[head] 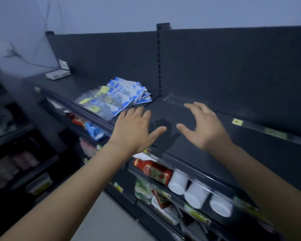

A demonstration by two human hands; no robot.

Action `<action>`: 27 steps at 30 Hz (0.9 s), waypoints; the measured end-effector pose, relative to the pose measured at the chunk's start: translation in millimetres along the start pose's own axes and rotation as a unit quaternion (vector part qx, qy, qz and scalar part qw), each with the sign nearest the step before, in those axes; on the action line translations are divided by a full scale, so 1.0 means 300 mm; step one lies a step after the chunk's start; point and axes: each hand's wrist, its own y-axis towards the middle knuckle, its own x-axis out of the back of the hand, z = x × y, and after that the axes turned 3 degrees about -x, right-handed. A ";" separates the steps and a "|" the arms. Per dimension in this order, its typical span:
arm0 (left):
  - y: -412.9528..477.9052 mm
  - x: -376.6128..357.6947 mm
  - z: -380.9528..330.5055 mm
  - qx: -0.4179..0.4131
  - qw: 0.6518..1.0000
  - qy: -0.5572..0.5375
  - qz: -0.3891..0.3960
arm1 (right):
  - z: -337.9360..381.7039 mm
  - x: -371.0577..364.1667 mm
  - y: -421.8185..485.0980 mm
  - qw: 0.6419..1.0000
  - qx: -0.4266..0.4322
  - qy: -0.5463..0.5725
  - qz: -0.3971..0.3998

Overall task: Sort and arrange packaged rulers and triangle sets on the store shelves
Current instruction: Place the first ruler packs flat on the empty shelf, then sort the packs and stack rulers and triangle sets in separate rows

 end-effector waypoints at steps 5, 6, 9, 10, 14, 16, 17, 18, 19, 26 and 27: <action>0.021 -0.044 0.299 0.033 0.999 0.005 0.003 | 0.191 -0.152 0.141 0.997 0.025 0.068 0.008; 0.034 -0.060 0.348 0.038 0.999 0.006 0.004 | 0.219 -0.186 0.173 0.997 0.026 0.065 0.013; 0.090 -0.116 0.483 0.050 0.999 0.002 0.018 | 0.287 -0.288 0.276 0.998 0.030 0.033 0.037; 0.113 -0.139 0.528 0.055 0.998 0.003 0.021 | 0.303 -0.316 0.316 0.998 0.034 0.026 0.044; 0.220 -0.236 0.713 0.067 0.997 0.024 0.035 | 0.328 -0.396 0.498 0.999 0.025 0.024 0.028; 0.292 -0.276 0.805 0.069 0.996 0.024 0.048 | 0.334 -0.438 0.574 1.000 0.007 0.022 0.006; 0.335 -0.292 0.849 0.067 0.996 0.024 0.055 | 0.339 -0.466 0.606 1.000 0.003 0.015 0.004; 0.381 -0.307 0.890 0.061 0.996 0.029 0.065 | 0.346 -0.496 0.636 1.000 -0.001 0.008 0.009; 0.426 -0.322 0.926 0.053 0.995 0.033 0.072 | 0.353 -0.527 0.663 1.000 -0.004 0.002 0.020; 0.658 -0.422 1.084 -0.010 0.995 -0.018 0.093 | 0.470 -0.672 0.802 0.997 -0.019 0.001 0.081; 0.682 -0.432 1.101 -0.022 0.995 -0.034 0.093 | 0.495 -0.695 0.807 0.993 -0.015 0.002 0.119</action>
